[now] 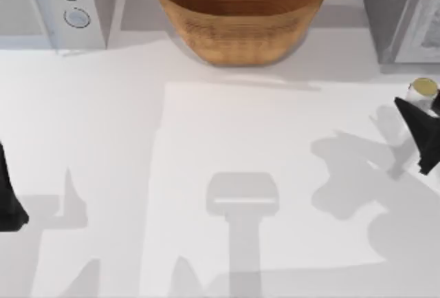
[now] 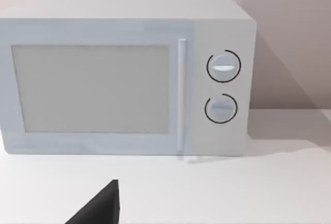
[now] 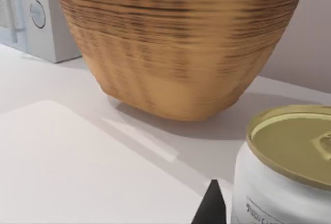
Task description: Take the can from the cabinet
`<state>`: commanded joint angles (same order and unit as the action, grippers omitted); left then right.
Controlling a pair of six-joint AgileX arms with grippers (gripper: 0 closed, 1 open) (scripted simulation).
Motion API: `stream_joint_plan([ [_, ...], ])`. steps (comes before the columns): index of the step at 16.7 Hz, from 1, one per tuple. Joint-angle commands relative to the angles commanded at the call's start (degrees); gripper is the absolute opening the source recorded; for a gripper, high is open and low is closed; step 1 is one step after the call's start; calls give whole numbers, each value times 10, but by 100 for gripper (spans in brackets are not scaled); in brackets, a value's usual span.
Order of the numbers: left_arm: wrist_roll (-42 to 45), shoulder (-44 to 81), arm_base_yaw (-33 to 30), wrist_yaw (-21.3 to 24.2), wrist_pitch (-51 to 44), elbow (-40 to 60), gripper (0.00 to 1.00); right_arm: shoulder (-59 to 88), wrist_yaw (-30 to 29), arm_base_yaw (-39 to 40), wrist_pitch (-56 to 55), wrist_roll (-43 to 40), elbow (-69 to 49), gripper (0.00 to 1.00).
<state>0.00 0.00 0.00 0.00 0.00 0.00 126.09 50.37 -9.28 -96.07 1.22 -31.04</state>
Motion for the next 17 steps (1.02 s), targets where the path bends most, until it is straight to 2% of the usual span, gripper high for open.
stream_joint_plan([
  [8, 0, 0, 0, 0, 0, 0, 100, 42, 16, 0, -30, 1, -8, 0],
  [17, 0, 0, 0, 0, 0, 0, 100, 65, -20, 33, -14, -1, -49, 0],
])
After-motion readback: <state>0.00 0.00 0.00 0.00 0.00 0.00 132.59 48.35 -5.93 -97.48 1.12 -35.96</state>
